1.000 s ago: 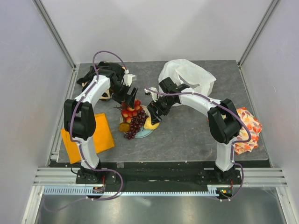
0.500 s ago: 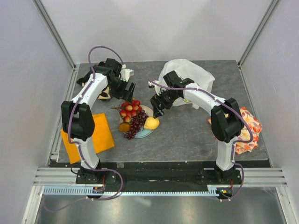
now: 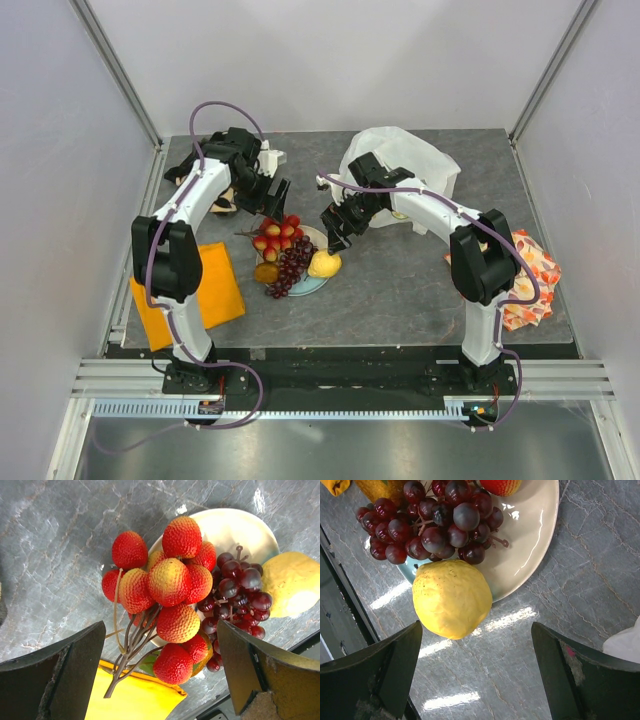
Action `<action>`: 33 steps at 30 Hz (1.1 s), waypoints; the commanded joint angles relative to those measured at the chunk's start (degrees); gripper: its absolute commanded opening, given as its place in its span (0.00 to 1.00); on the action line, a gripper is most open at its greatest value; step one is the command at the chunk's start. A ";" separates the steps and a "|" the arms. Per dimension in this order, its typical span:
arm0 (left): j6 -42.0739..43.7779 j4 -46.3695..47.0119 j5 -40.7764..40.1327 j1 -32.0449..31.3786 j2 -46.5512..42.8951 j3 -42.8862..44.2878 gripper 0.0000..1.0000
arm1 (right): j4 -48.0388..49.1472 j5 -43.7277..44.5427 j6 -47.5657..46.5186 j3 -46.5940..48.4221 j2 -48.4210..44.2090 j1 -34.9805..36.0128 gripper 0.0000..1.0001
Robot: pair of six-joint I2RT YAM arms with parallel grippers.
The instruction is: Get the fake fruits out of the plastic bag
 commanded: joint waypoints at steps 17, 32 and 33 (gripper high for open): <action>-1.63 2.34 5.23 0.10 -5.43 12.35 0.99 | -0.89 2.14 -0.17 9.23 -0.69 -6.71 0.98; -2.50 5.51 4.53 0.10 -11.75 17.73 0.99 | -3.00 -6.92 2.56 24.09 -1.91 -9.56 0.98; -3.64 6.21 4.53 0.10 -12.11 17.64 0.99 | -2.65 -6.30 3.09 23.57 -4.18 -8.41 0.98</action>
